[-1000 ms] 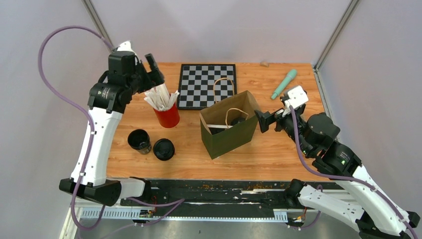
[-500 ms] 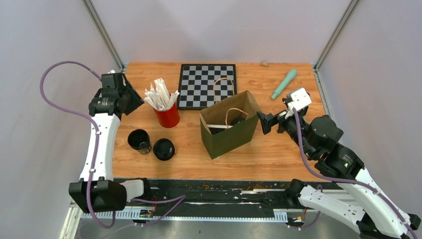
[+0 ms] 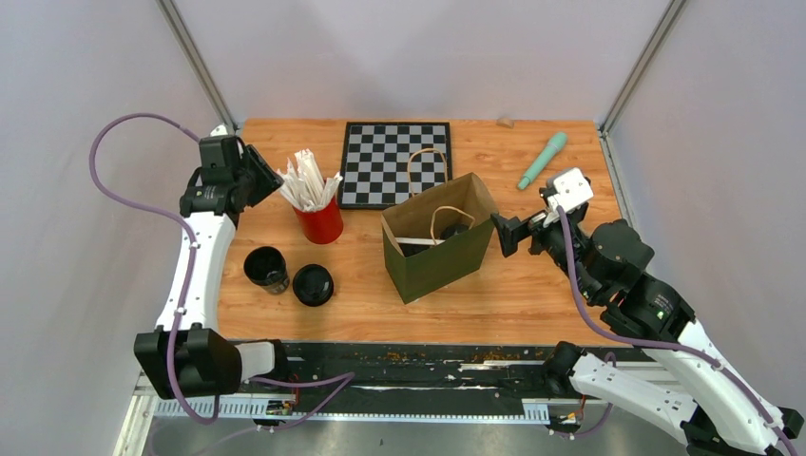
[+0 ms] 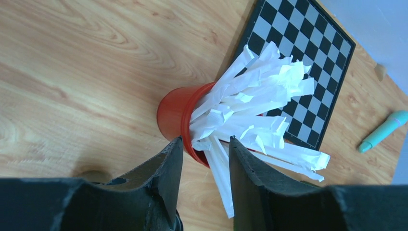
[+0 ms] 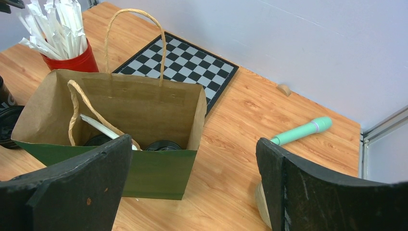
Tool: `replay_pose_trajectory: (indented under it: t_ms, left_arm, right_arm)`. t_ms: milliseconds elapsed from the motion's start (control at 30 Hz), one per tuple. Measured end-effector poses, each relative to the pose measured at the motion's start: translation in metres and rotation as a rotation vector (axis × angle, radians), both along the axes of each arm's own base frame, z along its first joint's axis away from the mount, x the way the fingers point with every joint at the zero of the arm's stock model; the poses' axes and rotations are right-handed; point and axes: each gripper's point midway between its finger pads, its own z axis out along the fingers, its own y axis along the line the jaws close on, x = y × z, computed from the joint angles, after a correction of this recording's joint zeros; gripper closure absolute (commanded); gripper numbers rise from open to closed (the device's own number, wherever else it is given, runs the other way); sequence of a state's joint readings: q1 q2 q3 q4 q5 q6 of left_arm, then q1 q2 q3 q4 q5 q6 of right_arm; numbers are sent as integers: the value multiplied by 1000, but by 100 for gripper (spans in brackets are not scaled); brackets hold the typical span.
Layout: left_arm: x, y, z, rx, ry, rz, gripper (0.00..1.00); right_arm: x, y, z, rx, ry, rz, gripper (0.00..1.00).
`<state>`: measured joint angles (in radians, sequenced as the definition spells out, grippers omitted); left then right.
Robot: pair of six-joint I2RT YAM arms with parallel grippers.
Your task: Pack the takeout coffee
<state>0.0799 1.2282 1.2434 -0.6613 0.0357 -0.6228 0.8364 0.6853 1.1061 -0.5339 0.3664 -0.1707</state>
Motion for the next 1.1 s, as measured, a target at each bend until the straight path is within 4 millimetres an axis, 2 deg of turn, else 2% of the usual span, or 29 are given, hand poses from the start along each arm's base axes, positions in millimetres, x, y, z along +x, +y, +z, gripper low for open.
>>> replay_pose_trajectory:
  t_ms: [133,467,600,700,800,900,1100]
  left_arm:
    - [7,-2,-7,-12,6,-13,57]
    - [4,-4,-21,-18,33,-19,63]
    - [4,-4,-21,-16,31,-20,78]
    - [4,-4,-20,-10,29,-24,95]
    - [3,-3,-19,5,34,-32,100]
    - [-2,-1,-12,21,49,-36,100]
    - [-19,3,20,72,53,-53,100]
  right_arm:
    - [0,-1,0,-5,-1,-2,0]
    - [1,-3,0,-13,-5,-13,0]
    - [1,-3,-1,-13,-4,-14,0]
    - [2,-2,-1,-14,-4,-14,0]
    - [3,-1,-2,-20,-1,-14,0]
    - [5,1,-5,-30,7,-14,0]
    - [7,3,-8,-31,18,-17,0]
